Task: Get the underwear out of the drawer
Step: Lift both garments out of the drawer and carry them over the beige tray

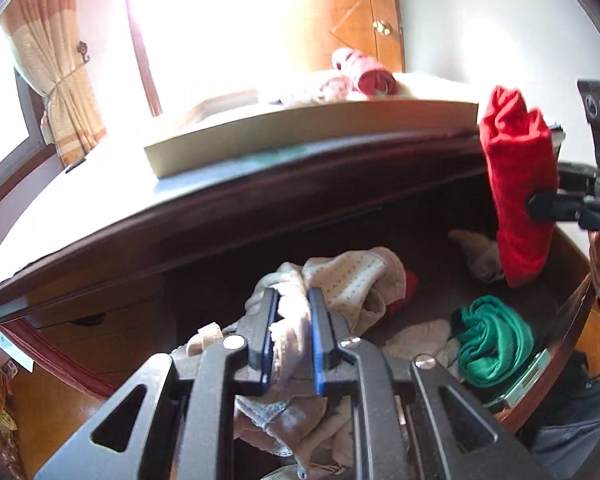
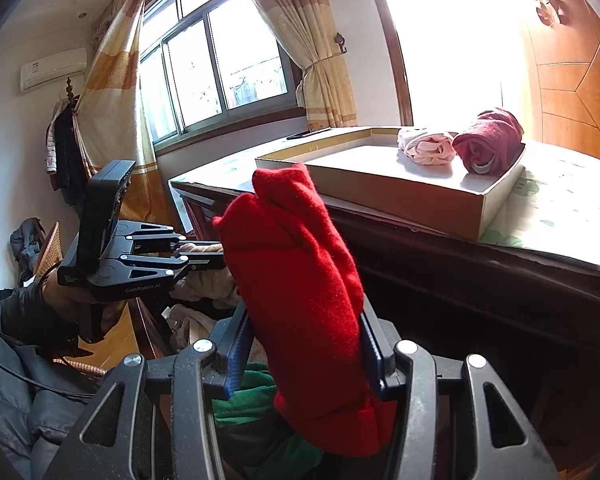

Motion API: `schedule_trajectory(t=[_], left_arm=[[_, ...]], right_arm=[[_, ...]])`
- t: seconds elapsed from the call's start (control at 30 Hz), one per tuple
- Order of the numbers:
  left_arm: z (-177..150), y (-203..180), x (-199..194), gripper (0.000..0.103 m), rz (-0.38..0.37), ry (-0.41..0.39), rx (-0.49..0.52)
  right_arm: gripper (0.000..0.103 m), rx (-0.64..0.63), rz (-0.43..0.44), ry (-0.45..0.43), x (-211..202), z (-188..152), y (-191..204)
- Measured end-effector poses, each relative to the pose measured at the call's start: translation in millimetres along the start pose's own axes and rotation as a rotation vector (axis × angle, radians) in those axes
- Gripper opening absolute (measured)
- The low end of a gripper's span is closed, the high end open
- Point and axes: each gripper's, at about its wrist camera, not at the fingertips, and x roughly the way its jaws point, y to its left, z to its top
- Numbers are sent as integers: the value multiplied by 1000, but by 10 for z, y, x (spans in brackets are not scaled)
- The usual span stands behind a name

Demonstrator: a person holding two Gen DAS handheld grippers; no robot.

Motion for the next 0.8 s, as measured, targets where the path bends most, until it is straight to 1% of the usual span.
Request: schedule_trajectory(t=[0.23, 0.4, 0.67, 0.8], left_arm=[[29, 54, -137, 12, 5, -74, -45], [24, 35, -224, 12, 2, -114, -52], [66, -27, -424, 12, -17, -217, -63], [80, -22, -465, 12, -20, -239, -74]], right_arm=[[50, -4, -5, -11, -22, 0, 12], [50, -12, -9, -28, -64, -11, 43], [50, -29, -10, -70, -127, 11, 66], [50, -32, -12, -78, -131, 17, 58]])
